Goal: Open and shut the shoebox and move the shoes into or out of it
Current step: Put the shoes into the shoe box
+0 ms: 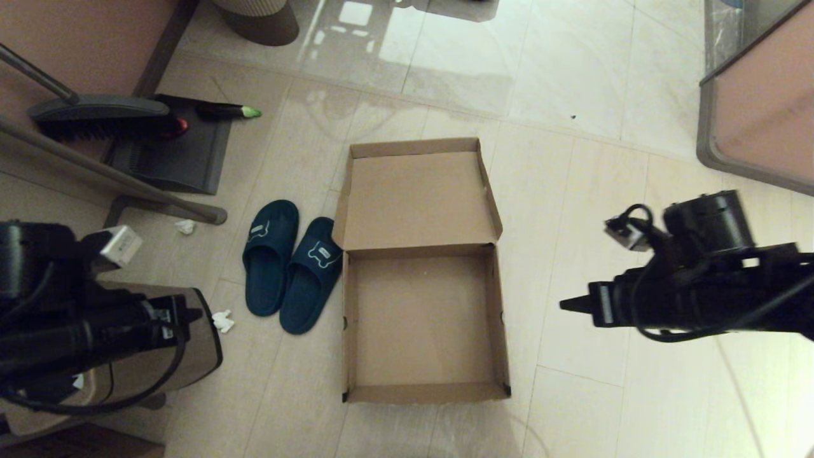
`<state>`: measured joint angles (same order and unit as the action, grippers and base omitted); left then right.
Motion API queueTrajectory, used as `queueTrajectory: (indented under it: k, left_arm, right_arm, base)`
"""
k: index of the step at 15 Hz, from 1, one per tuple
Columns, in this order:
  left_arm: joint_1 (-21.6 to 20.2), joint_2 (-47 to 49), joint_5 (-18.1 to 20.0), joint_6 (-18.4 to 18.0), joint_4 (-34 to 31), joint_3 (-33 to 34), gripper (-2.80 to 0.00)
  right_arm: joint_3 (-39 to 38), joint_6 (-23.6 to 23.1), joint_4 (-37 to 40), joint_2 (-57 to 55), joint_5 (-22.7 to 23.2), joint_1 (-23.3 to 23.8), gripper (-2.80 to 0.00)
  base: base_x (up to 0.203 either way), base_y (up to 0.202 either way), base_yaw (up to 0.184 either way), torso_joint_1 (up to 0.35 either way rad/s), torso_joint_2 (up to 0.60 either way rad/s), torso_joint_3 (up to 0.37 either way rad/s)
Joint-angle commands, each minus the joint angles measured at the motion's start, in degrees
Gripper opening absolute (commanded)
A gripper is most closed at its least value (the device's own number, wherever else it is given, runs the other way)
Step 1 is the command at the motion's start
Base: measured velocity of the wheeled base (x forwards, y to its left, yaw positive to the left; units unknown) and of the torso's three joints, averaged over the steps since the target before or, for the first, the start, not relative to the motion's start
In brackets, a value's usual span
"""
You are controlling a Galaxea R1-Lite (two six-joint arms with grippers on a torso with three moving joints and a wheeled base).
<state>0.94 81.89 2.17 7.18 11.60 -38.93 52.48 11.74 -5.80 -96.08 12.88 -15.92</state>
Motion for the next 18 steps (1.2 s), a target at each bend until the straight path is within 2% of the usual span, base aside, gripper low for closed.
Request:
queueTrajectory:
  k: [1,4,8,14,18]
  left_arm:
    - [0.92,9.74,-0.14,0.78,4.38,0.93,-2.8]
    - [1.52,10.47,-1.09,0.89,4.55,0.71,-2.8]
    - [1.43,10.66,-1.82,1.09,4.57,1.05,-2.8]
    - [1.52,12.55,-1.78,1.17,4.67,0.79,-2.8]
    - [1.52,13.72,-2.9,1.02,6.59,0.7,-2.8]
  right_arm:
    - [1.89,1.09,-4.8,-14.05,-2.56,-4.66,0.0]
    - [6.53,2.24,-16.15,-25.34,-12.97,-9.95,0.0]
    - [18.64,1.59,-19.19,-32.13,-22.89,-11.3,0.0]
    - [22.43,-0.94,-10.69,-26.03,-26.24,-10.26,0.0]
    - [24.99,-1.47,-10.74,-32.47,-29.15,-9.85,0.0]
  base:
    - [0.0,0.0,0.0,0.0,0.0,0.0]
    - [0.0,0.0,0.0,0.0,0.0,0.0]
    - [0.0,0.0,0.0,0.0,0.0,0.0]
    - [0.0,0.0,0.0,0.0,0.0,0.0]
    - [0.0,0.0,0.0,0.0,0.0,0.0]
